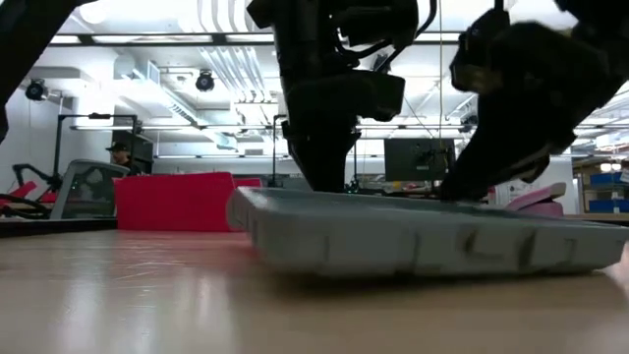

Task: Prefit tool cases
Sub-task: Remove the yellow pliers from the prefit tool case to the table

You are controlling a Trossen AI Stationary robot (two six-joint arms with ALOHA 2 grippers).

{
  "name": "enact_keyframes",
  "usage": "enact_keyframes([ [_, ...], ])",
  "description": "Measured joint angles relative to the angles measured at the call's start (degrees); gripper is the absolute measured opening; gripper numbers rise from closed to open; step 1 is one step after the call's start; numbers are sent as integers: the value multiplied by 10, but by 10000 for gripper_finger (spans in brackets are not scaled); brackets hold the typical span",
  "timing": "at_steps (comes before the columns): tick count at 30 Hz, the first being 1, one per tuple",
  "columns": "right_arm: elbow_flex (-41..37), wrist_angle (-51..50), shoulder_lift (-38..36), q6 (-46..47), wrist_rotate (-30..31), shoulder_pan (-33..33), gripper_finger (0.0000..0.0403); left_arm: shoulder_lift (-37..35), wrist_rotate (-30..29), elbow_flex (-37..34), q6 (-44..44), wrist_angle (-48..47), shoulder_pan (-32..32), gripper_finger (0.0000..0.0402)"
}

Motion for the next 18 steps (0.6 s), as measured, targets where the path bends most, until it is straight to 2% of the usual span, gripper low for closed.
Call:
enact_keyframes([
  [7, 3, 10, 42, 19, -6, -3, 60, -6, 11, 3, -7, -18, -7, 56],
  [18, 1, 0, 30, 6, -26, -7, 69, -7, 14, 14, -8, -22, -11, 54],
])
